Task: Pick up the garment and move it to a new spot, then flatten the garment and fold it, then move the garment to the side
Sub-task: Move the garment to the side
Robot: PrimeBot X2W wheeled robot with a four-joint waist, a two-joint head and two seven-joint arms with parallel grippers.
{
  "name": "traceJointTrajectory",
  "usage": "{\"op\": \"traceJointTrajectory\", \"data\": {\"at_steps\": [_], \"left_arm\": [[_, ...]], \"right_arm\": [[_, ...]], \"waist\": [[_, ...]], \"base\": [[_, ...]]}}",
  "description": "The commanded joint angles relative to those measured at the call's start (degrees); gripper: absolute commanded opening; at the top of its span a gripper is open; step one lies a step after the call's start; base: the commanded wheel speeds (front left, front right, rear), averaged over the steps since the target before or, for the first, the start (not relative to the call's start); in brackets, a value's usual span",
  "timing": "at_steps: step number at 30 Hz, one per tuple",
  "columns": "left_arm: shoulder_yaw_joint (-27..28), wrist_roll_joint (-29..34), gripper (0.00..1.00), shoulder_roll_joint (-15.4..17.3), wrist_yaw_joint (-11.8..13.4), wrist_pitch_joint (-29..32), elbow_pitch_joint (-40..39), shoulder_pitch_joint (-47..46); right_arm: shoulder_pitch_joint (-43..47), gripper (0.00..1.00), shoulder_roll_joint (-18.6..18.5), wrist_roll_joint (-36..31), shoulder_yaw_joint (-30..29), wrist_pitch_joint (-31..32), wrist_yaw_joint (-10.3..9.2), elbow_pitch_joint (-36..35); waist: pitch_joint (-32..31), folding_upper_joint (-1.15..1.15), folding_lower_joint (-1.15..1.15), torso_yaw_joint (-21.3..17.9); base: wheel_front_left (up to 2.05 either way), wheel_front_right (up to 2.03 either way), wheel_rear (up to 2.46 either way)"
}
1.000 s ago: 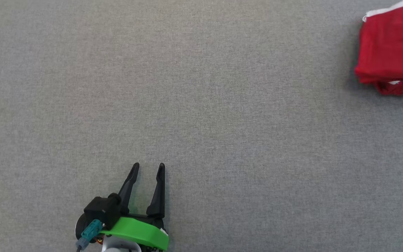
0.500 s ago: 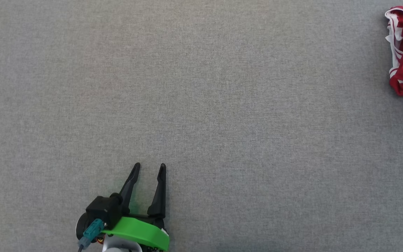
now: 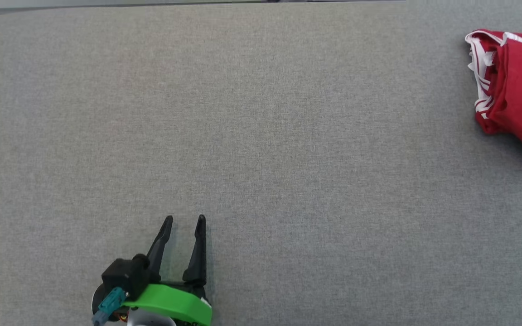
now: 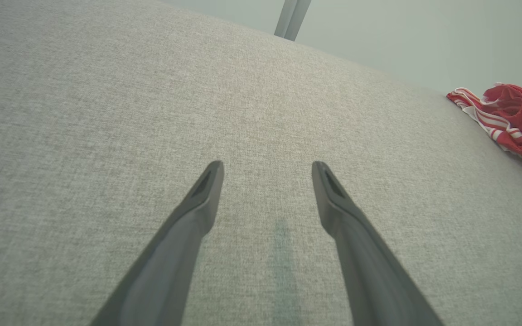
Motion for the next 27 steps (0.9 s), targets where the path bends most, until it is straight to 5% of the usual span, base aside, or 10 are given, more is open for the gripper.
{"op": "traceJointTrajectory", "data": {"at_steps": [1,14,27], "left_arm": [[0.6,-0.23,1.0,0.18,0.45,0.01,-0.27,1.77],[4.19,-0.04,1.0,0.17,1.57,0.01,-2.2,8.25],[7.62,1.05,1.0,0.18,0.8,0.02,-2.44,10.17]], "right_arm": [[2.3,1.0,1.67,1.26,-0.47,-4.4,-0.05,-1.86],[29.52,1.0,12.31,6.14,1.84,-21.88,-0.05,-30.32],[45.23,1.0,22.1,2.05,4.68,-28.1,-0.05,-37.84]], "waist": [[-3.47,0.26,0.0,0.1],[-13.91,0.26,0.0,1.83],[-15.81,0.26,0.0,0.82]], "base": [[0.0,0.0,0.0],[0.0,0.0,0.0],[0.0,0.0,0.0]]}}
